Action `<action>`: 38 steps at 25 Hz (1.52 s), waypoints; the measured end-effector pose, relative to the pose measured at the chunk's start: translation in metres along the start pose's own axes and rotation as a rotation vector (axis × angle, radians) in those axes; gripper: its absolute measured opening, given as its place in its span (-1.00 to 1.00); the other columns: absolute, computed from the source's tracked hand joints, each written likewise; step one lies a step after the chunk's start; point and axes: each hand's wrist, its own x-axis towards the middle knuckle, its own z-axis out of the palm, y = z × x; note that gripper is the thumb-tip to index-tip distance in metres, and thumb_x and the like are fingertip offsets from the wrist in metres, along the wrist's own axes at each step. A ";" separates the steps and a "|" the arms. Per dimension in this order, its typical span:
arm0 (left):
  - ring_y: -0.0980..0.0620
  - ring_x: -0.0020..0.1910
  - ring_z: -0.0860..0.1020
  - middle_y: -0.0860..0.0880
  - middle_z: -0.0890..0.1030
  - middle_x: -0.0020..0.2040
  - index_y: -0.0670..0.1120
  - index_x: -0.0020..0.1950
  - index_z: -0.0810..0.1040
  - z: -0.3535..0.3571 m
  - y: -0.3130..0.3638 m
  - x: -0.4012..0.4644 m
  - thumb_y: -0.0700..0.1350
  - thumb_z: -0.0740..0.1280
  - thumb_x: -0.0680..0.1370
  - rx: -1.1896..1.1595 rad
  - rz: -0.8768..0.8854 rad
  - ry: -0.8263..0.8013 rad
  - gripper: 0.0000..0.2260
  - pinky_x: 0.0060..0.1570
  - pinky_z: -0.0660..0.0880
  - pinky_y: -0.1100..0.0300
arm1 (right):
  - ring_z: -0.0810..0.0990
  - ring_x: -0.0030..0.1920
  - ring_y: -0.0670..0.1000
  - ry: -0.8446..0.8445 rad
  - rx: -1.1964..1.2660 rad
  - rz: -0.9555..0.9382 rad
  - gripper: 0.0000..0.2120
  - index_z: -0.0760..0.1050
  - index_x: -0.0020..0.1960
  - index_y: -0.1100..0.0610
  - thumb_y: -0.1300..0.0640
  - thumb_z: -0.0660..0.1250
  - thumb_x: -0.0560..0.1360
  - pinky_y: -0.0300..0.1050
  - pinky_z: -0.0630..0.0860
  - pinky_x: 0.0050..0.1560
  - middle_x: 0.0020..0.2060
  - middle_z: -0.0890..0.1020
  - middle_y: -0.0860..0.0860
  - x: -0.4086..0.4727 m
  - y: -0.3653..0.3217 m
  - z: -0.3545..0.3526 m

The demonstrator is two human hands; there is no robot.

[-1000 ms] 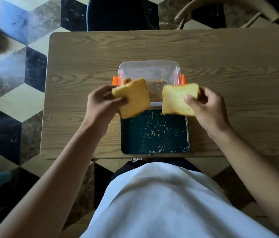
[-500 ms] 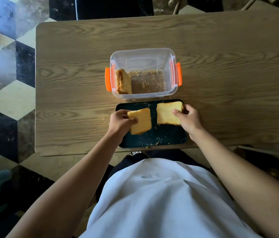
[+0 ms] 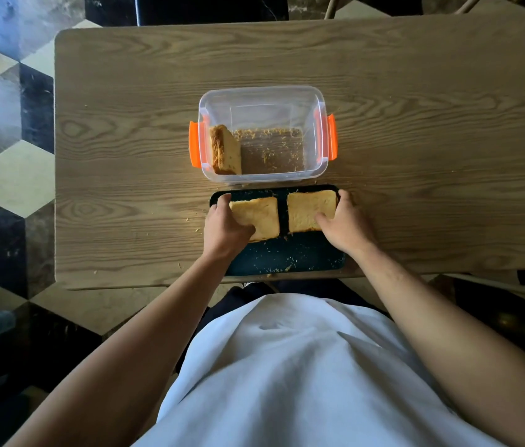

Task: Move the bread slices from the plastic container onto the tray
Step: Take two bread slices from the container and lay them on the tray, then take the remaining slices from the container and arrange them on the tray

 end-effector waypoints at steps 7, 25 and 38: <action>-0.25 0.34 0.40 -0.24 0.44 0.36 -0.09 0.41 0.43 0.022 -0.003 -0.030 -0.08 0.38 0.48 0.646 0.563 0.060 -0.51 0.27 0.40 -0.12 | 0.36 0.38 0.28 0.037 -0.181 -0.228 -0.46 0.33 0.42 0.24 0.21 0.40 0.50 0.10 0.37 0.40 0.38 0.32 0.29 -0.008 -0.007 0.014; -0.28 0.54 0.17 -0.22 0.26 0.54 -0.03 0.37 0.52 0.016 -0.013 -0.005 -0.23 0.38 0.51 0.851 0.684 -0.044 -0.57 0.44 0.21 -0.28 | 0.32 0.37 0.23 0.077 -0.480 -0.509 -0.45 0.42 0.42 -0.03 0.18 0.36 0.45 0.16 0.50 0.27 0.37 0.36 0.21 0.000 0.015 0.036; -0.30 0.44 0.34 -0.26 0.41 0.43 -0.03 0.40 0.51 0.005 -0.017 -0.008 -0.25 0.36 0.48 0.727 0.712 -0.004 -0.52 0.36 0.31 -0.25 | 0.41 0.29 0.19 0.115 -0.394 -0.553 -0.57 0.53 0.33 0.06 0.20 0.36 0.46 0.14 0.56 0.17 0.28 0.45 0.18 0.001 0.009 0.030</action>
